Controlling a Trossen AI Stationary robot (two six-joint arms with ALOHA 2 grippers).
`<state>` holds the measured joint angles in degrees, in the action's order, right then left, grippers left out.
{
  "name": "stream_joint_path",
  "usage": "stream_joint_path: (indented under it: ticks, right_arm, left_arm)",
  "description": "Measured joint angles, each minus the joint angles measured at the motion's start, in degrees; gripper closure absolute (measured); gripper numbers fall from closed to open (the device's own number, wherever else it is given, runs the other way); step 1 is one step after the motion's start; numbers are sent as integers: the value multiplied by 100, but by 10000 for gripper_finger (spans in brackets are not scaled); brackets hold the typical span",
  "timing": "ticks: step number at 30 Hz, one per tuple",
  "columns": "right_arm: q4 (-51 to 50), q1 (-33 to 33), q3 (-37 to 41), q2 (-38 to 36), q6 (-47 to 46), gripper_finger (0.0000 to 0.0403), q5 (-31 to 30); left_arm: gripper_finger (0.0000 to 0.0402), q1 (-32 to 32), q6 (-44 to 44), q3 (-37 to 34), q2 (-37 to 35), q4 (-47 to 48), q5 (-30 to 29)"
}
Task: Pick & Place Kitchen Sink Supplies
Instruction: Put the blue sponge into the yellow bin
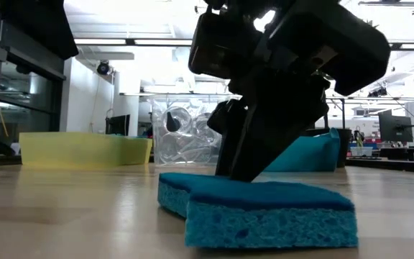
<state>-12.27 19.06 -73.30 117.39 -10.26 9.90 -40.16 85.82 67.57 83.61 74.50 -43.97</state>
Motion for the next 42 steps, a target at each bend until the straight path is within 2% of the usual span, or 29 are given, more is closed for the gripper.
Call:
stream_joint_path:
  ticks: [3, 5, 15, 24, 35, 42]
  right_arm:
    - [3, -10, 0, 4, 1, 219, 5]
    - [7, -10, 2, 4, 4, 232, 10]
    - [13, -8, 0, 6, 72, 391, 96]
    - [7, 23, -16, -26, 299, 400, -109]
    - [-101, 148, -24, -572, 501, 402, -1061]
    - [-308, 185, -24, -1060, 748, 402, -1869]
  left_arm:
    - [235, 0, 0, 0, 0, -1, 0]
    - [235, 0, 0, 0, 0, -1, 0]
    - [234, 0, -2, 0, 0, -4, 0]
    - [234, 0, -1, 0, 0, -40, 0]
    - [234, 2, -2, -19, -4, -192, 0]
    - [234, 1, -2, -355, -4, -584, -3]
